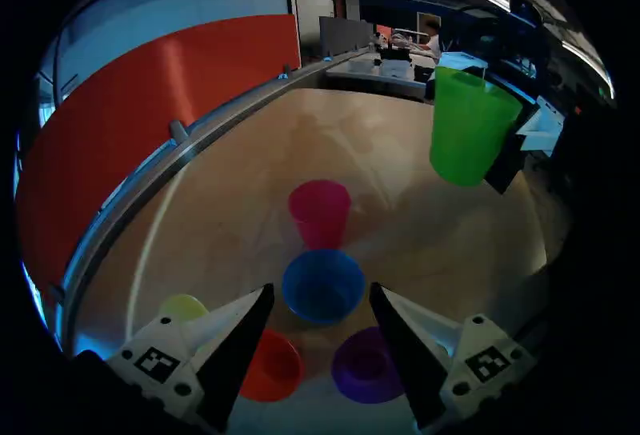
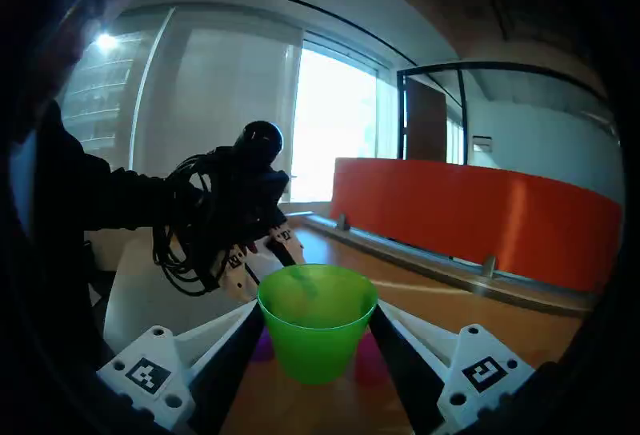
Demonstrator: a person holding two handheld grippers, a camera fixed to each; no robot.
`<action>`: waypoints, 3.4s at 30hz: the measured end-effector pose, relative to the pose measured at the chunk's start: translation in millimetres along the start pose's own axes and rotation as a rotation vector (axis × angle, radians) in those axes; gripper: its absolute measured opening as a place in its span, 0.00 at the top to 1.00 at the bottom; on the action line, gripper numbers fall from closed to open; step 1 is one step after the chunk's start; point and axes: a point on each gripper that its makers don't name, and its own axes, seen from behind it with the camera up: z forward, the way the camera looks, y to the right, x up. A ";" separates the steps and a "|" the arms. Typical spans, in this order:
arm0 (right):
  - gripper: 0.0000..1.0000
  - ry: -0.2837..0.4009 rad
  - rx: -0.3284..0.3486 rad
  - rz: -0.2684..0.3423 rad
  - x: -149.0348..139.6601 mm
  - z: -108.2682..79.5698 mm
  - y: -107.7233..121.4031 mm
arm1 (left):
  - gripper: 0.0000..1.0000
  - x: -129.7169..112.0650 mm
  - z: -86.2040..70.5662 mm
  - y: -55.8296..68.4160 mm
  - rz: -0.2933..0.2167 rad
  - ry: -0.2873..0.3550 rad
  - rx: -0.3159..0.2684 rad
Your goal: Pour water
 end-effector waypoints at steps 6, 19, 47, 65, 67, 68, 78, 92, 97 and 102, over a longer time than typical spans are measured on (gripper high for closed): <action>0.09 -0.004 0.004 0.002 -4.3 -0.4 2.7 | 0.12 -3.7 9.1 -0.4 -0.008 -0.041 -0.009; 0.09 -0.004 0.009 -0.001 -7.9 -2.7 5.5 | 0.12 -7.4 22.4 4.5 0.000 -0.104 -0.015; 0.09 -0.010 0.016 0.002 -16.0 -6.1 8.1 | 0.11 -11.5 35.5 4.3 -0.015 -0.165 -0.015; 0.09 -0.014 0.014 0.006 -19.0 -6.9 7.9 | 0.09 -13.6 43.8 4.6 -0.018 -0.191 -0.015; 0.09 -0.013 0.014 0.008 -19.5 -7.2 7.9 | 0.09 -13.9 44.9 4.7 -0.014 -0.195 -0.013; 0.09 -0.013 0.014 0.009 -19.7 -7.3 7.9 | 0.09 -13.8 45.4 4.7 -0.012 -0.198 -0.012; 0.09 -0.012 0.009 0.014 -23.9 -9.7 10.8 | 0.09 -18.8 52.2 5.7 -0.006 -0.226 -0.008; 0.09 -0.012 0.003 0.017 -27.5 -13.0 12.7 | 0.09 -18.5 60.1 4.1 -0.004 -0.228 -0.005; 0.09 -0.014 0.002 0.015 -27.9 -13.0 12.0 | 0.09 -17.9 61.5 2.7 -0.002 -0.224 -0.003; 0.09 -0.014 0.002 0.016 -28.6 -13.3 11.7 | 0.09 -17.1 63.3 1.8 -0.003 -0.213 -0.001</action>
